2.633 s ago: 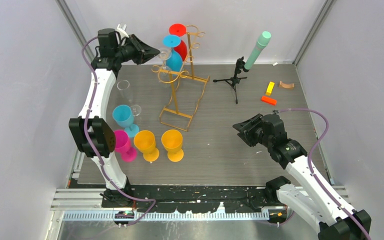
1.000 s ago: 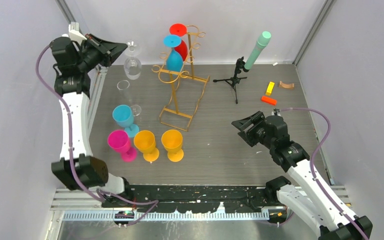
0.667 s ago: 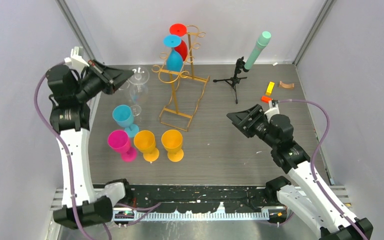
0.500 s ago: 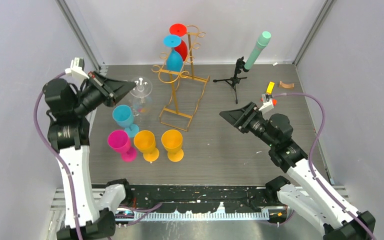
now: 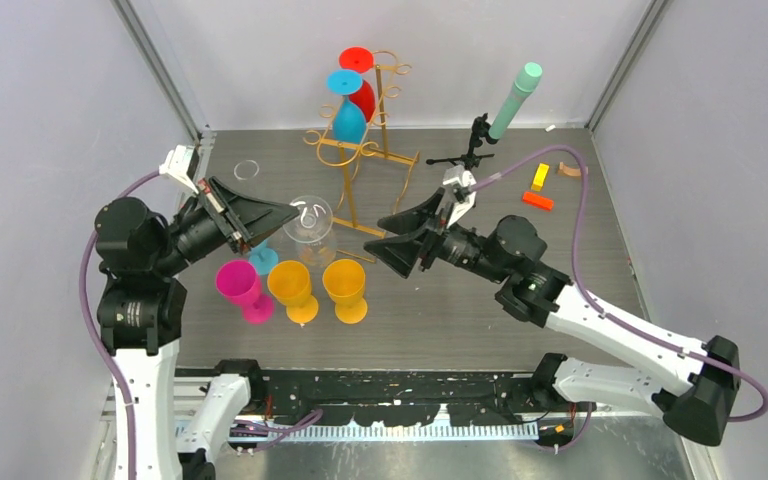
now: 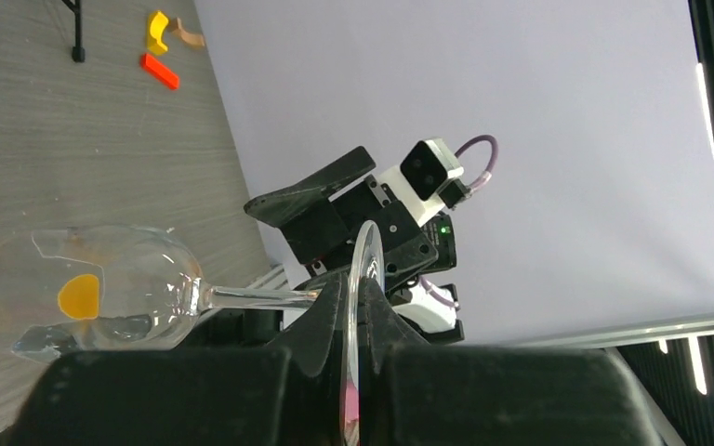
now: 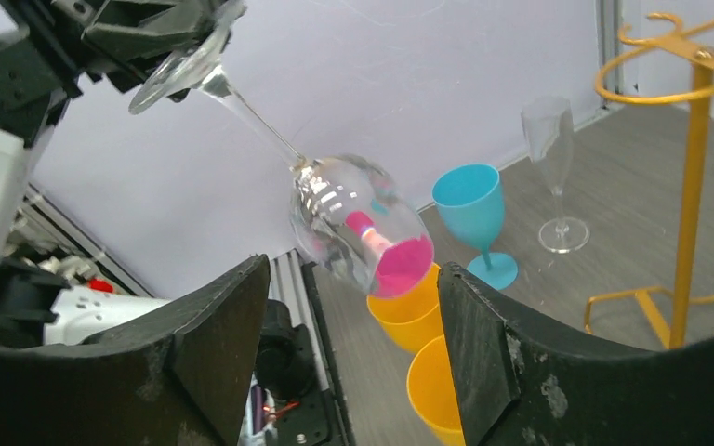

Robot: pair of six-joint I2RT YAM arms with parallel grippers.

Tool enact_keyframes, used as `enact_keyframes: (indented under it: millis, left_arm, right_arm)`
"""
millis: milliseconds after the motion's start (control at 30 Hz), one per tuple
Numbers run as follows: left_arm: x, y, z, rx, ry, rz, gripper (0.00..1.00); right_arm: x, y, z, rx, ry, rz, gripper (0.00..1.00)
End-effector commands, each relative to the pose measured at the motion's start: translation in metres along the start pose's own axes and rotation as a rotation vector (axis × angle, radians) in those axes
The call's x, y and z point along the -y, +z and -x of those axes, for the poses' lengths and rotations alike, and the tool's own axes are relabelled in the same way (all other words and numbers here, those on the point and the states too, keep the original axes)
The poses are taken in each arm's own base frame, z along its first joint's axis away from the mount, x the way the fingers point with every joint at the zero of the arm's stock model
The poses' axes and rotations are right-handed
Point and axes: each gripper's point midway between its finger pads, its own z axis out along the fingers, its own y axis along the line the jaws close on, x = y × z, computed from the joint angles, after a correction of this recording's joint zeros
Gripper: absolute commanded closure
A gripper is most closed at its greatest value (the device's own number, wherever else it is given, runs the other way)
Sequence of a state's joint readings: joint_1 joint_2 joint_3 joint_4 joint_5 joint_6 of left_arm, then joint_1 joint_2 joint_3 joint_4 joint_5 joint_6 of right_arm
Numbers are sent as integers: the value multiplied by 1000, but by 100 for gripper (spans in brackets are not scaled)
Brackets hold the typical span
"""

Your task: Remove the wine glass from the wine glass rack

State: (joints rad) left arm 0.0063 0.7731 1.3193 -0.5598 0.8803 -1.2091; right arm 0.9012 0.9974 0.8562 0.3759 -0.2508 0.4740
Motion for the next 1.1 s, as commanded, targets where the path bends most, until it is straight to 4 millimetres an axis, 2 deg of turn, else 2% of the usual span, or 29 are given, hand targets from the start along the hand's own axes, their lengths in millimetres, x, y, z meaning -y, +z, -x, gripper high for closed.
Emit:
enact_keyframes:
  millis: [0,167,400,467,600,667,900,1067]
  left_arm:
    - [4,6,-6,-49,-32,-34,100]
    - [5,16,-12,-85,-57,-64,100]
    - [-1,42,-30,-153,-84,-68,100]
    - [-2,49,-35,-171,-84,-69,100]
    - [0,56,-33,-156,-78,-73,100]
    - [2,57,-30,-147,-75,-76,100]
    - [3,60,-27,-133,-96,-86,100]
    - [7,59,-25,-118,-108,-101,100]
  right_arm:
    - [-35,21,29,91,-260,164,27]
    - [-43,38,23,86,-374,231,26]
    - [-50,54,17,69,-401,304,29]
    - [-49,57,15,54,-387,303,33]
    - [-48,54,20,79,-360,282,55]
    - [-48,49,21,88,-358,272,59]
    - [-36,38,14,97,-365,216,58]
    - [-32,34,10,104,-361,201,46]
